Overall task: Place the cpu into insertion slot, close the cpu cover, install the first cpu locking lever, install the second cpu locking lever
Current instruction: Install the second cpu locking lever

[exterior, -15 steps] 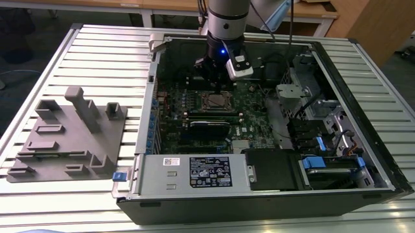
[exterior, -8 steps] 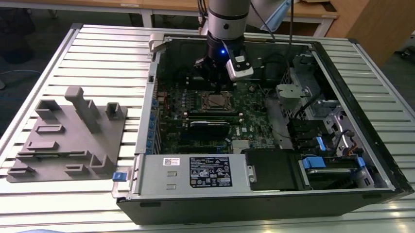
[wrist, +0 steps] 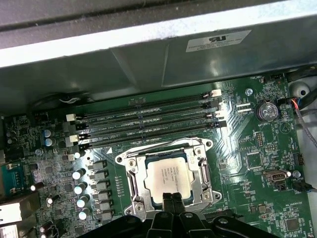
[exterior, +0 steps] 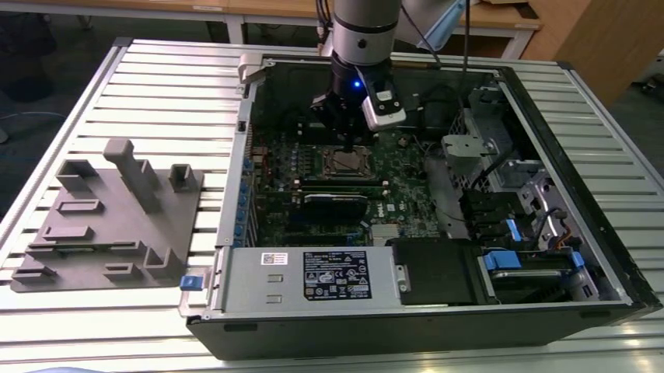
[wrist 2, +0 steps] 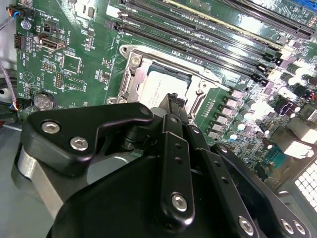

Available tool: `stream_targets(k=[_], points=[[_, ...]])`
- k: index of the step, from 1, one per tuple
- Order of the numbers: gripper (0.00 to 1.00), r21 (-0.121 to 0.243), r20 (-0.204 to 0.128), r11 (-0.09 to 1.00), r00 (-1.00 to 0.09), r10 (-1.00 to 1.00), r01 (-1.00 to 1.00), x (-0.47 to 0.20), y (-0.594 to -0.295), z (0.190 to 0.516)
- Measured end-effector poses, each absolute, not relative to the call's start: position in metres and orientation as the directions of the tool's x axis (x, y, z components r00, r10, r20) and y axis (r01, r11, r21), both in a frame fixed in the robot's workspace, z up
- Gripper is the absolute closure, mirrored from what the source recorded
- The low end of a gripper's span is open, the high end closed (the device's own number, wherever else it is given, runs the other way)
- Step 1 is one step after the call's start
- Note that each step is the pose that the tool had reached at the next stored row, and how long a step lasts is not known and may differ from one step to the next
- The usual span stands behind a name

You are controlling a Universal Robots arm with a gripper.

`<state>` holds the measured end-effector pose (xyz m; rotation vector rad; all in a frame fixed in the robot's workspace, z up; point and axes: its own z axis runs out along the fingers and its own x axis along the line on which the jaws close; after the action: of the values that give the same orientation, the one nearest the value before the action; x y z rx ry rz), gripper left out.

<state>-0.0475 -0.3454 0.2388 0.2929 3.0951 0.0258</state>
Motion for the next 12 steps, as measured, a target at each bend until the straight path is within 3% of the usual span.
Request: stream_targets(k=[12], points=[[0.89,0.020,-0.031,0.982,-0.982,0.188,0.187,-0.0475,-0.3530,0.2388]])
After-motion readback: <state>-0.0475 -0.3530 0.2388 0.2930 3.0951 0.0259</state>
